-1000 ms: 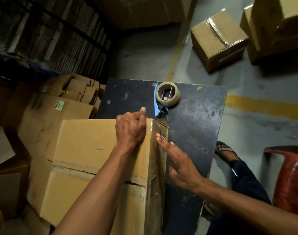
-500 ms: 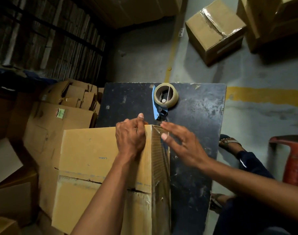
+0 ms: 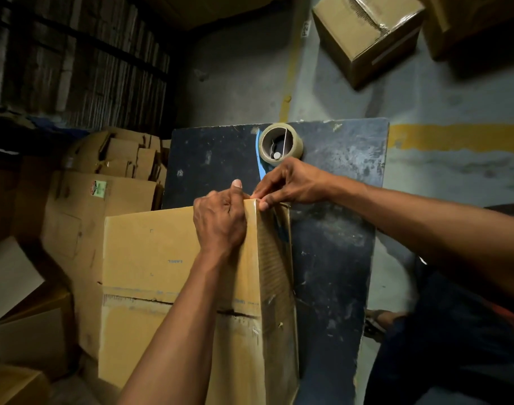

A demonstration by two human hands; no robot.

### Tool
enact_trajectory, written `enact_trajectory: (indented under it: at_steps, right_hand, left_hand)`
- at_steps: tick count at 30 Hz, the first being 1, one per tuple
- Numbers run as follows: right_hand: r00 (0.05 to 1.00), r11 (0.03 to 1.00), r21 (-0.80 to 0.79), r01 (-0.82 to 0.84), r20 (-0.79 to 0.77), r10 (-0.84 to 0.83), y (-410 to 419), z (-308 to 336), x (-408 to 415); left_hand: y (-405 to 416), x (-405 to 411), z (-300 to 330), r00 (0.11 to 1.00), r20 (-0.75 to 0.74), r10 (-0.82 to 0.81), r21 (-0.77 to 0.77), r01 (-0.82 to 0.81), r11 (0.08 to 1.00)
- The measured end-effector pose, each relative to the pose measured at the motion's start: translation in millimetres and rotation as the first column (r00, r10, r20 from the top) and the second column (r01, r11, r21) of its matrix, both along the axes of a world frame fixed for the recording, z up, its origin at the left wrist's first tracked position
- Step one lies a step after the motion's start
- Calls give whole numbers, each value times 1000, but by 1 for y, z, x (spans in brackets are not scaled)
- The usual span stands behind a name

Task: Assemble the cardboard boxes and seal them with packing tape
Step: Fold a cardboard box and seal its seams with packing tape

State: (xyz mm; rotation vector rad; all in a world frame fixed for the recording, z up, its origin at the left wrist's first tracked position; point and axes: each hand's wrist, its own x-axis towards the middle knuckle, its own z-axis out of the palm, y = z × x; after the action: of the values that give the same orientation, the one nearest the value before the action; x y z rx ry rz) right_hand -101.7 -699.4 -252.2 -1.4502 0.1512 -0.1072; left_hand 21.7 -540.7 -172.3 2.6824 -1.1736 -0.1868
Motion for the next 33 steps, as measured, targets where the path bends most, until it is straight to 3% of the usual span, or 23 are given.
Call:
enact_trajectory:
  at_steps: [4,6,9,14,18,20,23,28,31,33]
  right_hand:
    - [993,982,-165,-89,-95,74,-6,-16,-10]
    - [988,979,-174,-106,-130,84,-1,-17,-18]
    - [998,992,-124,-35,-61,28,18,-4,-7]
    - [999,944,-329,36,-11,-42,38,0,26]
    - [998,852,-520,-58,-27,51,26,-9,22]
    - [995,805,-585,-97,-34,95,29,-7,13]
    - [992,792,-608,64,126,17,45,9,7]
    - [953,568,-783,254,304,-7,76,13,19]
    - [944,508,-822,256,325,50,68,6,12]
    - [955,409,-889,208,275,111,56,14,9]
  left_hand:
    - [1,-2,3,1000,-8,-29,-4,29,1000]
    - [1,1,3,999,-34,-42,-13,42,999]
    - [3,7,4,997,-57,-48,-55,45,997]
    - [2,22,11,997,-61,41,-100,-47,994]
    - [10,30,12,996,-74,41,-147,-52,988]
    - [14,27,13,999,-15,44,-200,-46,979]
    - [20,22,16,997,77,29,-261,-8,965]
    - [61,0,29,993,97,70,-321,-36,946]
    - [110,-29,35,987,118,105,-335,-60,940]
    - [151,-50,39,987,114,110,-327,-67,943]
